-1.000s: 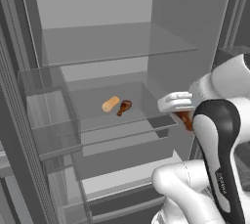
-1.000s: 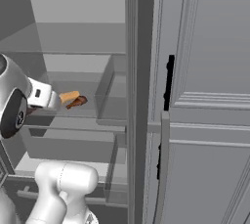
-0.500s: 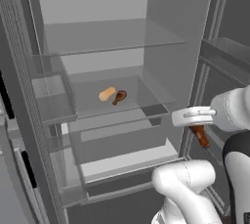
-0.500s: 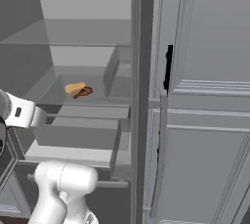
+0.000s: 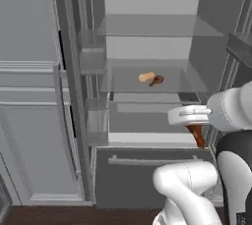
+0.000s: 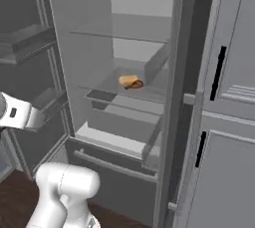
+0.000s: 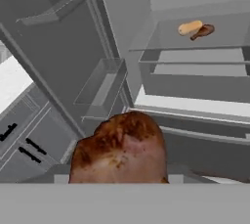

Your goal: Place one squash and one chicken drumstick in each tupperware on the nearby counter, to pack two identical lunches.

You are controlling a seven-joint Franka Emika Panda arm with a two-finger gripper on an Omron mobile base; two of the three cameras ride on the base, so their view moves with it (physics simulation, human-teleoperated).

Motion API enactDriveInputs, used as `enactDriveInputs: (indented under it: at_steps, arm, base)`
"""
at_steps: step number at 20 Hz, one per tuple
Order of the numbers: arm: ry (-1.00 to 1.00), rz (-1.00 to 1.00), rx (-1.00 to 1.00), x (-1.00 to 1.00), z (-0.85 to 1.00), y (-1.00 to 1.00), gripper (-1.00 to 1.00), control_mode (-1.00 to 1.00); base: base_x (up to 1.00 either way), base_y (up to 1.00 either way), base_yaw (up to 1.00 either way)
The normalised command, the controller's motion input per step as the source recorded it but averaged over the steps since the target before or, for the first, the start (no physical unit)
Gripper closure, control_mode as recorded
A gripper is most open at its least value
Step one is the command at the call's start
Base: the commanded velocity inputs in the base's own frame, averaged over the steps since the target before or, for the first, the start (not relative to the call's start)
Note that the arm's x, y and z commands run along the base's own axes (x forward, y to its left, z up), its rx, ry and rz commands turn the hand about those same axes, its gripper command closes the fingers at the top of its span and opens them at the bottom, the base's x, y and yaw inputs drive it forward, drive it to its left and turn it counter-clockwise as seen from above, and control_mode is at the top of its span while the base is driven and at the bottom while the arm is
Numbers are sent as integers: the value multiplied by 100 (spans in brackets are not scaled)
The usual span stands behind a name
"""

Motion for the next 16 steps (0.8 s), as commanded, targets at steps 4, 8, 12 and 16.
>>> enactDriveInputs:
  at_steps: [4,8,12,16]
  arm:
    - [0,0,0,0,0,0,100,100]
    - [0,0,0,0,0,0,100,100]
    - [0,0,0,0,0,0,100,100]
    - [0,0,0,0,0,0,100,100]
  base:
    - [0,6,100]
    - [5,24,100]
    - [47,67,68]
    - [67,69,28]
